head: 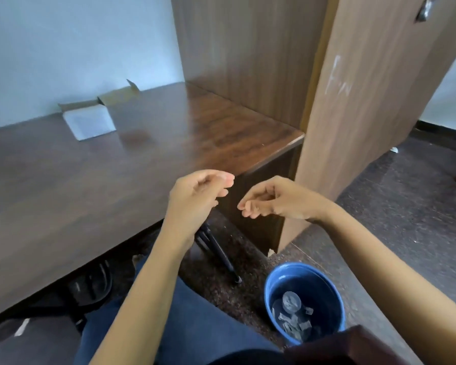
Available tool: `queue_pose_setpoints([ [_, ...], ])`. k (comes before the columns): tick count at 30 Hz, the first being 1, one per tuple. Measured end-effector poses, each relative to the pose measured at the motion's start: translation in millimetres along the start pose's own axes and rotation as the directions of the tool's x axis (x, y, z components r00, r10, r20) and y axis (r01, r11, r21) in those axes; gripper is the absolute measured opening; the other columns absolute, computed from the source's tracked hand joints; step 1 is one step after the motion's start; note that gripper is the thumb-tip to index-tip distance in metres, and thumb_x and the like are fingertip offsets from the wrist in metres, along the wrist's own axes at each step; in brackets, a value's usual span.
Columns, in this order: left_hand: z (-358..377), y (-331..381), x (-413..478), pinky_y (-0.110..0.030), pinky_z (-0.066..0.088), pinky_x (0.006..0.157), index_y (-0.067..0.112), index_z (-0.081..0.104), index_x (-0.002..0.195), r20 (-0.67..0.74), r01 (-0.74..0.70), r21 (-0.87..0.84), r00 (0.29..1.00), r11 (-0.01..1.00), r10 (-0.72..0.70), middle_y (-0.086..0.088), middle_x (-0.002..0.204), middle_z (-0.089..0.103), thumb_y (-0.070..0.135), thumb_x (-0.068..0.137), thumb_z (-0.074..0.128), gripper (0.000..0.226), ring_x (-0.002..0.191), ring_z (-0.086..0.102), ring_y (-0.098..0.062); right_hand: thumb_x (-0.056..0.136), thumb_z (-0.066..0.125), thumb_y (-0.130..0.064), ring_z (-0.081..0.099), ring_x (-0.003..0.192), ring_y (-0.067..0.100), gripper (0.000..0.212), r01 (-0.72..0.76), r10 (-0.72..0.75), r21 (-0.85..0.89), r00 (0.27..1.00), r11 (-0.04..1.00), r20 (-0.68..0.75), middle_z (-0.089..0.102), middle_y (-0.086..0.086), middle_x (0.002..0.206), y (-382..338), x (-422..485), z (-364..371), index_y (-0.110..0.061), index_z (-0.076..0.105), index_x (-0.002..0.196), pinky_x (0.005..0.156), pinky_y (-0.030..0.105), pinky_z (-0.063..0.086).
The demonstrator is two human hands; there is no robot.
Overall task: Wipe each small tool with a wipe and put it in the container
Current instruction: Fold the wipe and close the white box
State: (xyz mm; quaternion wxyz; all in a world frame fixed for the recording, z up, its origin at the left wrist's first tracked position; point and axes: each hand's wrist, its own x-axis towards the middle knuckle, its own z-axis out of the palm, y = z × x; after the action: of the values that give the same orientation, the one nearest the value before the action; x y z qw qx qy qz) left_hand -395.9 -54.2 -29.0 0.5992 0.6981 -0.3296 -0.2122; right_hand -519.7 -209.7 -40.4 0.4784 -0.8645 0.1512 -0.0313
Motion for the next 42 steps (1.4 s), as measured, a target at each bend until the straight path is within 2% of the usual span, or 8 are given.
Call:
queue_pose_setpoints([
  [9,-115.3,14.3,59.0,-0.010,0.045,0.055,0.020,0.071,0.092,-0.315,-0.082,0.050,0.944,0.995,0.093,0.009,0.078,0.073,0.011,0.090,0.058,0.016,0.067,0.062,0.002,0.087,0.068,-0.013,0.065,0.076,0.011,0.010,0.246,-0.234,0.113,0.966,0.963,-0.114,0.073,0.010,0.086,-93.7,93.8,15.0,-0.009,0.073,0.094,0.065,0.019,0.050],
  [14,-169.7,-4.5,92.2,-0.012,0.045,0.054,0.016,0.068,0.094,-0.463,0.016,0.087,0.886,0.996,0.026,0.003,0.078,0.069,0.009,0.088,0.061,0.011,0.067,0.062,-0.007,0.086,0.066,-0.004,0.060,0.065,0.009,0.008,0.207,-0.161,0.293,0.972,0.933,-0.173,0.067,0.009,0.077,-107.2,169.9,31.1,-0.010,0.070,0.084,0.055,0.014,0.048],
  [19,-207.1,-31.7,118.3,-0.031,0.053,0.077,0.020,0.064,0.097,-0.556,0.122,0.147,0.831,0.982,-0.020,-0.003,0.093,0.070,0.017,0.087,0.062,0.011,0.086,0.067,-0.019,0.085,0.068,-0.008,0.058,0.063,0.010,0.002,0.081,0.057,0.422,0.951,0.903,-0.305,0.064,0.009,0.078,-103.7,244.1,41.2,-0.008,0.066,0.085,0.053,0.014,0.049],
  [24,-221.9,-43.4,139.9,-0.034,0.051,0.089,0.014,0.059,0.114,-0.604,0.136,0.134,0.797,0.982,-0.028,0.002,0.099,0.064,0.020,0.089,0.062,0.026,0.094,0.064,-0.021,0.086,0.068,-0.022,0.064,0.080,0.021,0.048,0.011,0.230,0.559,0.904,0.829,-0.359,0.063,0.011,0.090,-97.6,309.7,48.1,0.001,0.050,0.124,0.075,0.032,0.056],
  [28,-223.9,-52.9,155.2,-0.015,0.037,0.074,0.013,0.050,0.122,-0.586,0.103,0.180,0.810,0.978,0.023,0.002,0.109,0.062,0.019,0.090,0.062,0.035,0.086,0.055,-0.007,0.089,0.062,-0.024,0.065,0.088,0.019,0.066,0.019,0.234,0.527,0.882,0.850,-0.409,0.060,0.011,0.113,-104.4,340.8,52.8,-0.010,0.028,0.144,0.089,0.036,0.055],
  [32,-227.0,-62.8,172.0,-0.031,0.048,0.090,0.015,0.040,0.137,-0.588,0.114,0.229,0.808,0.967,0.044,-0.002,0.128,0.058,0.019,0.089,0.063,0.053,0.087,0.058,-0.010,0.090,0.060,-0.023,0.063,0.085,0.013,0.075,0.072,0.211,0.530,0.866,0.845,-0.453,0.045,0.014,0.141,-105.2,370.4,56.6,-0.019,0.015,0.150,0.095,0.037,0.051],
  [35,-228.4,-63.0,180.0,-0.033,0.047,0.094,0.020,0.021,0.151,-0.564,0.153,0.286,0.825,0.946,0.037,-0.001,0.138,0.053,0.026,0.088,0.062,0.075,0.098,0.063,-0.014,0.086,0.061,-0.025,0.059,0.110,0.024,0.079,0.054,0.209,0.497,0.865,0.866,-0.456,0.044,0.014,0.143,-104.2,392.8,55.8,-0.024,0.013,0.150,0.102,0.043,0.046],
  [42,-227.3,-66.8,184.2,-0.031,0.045,0.087,0.033,0.008,0.153,-0.517,0.232,0.448,0.855,0.864,0.039,0.009,0.101,0.069,0.039,0.088,0.059,0.082,0.109,0.059,-0.017,0.089,0.044,-0.001,0.053,0.114,0.030,0.053,0.238,-0.200,-0.008,0.797,0.971,-0.570,0.051,0.011,0.131,-153.0,397.1,54.1,-0.006,0.035,0.141,0.084,0.026,0.039],
])
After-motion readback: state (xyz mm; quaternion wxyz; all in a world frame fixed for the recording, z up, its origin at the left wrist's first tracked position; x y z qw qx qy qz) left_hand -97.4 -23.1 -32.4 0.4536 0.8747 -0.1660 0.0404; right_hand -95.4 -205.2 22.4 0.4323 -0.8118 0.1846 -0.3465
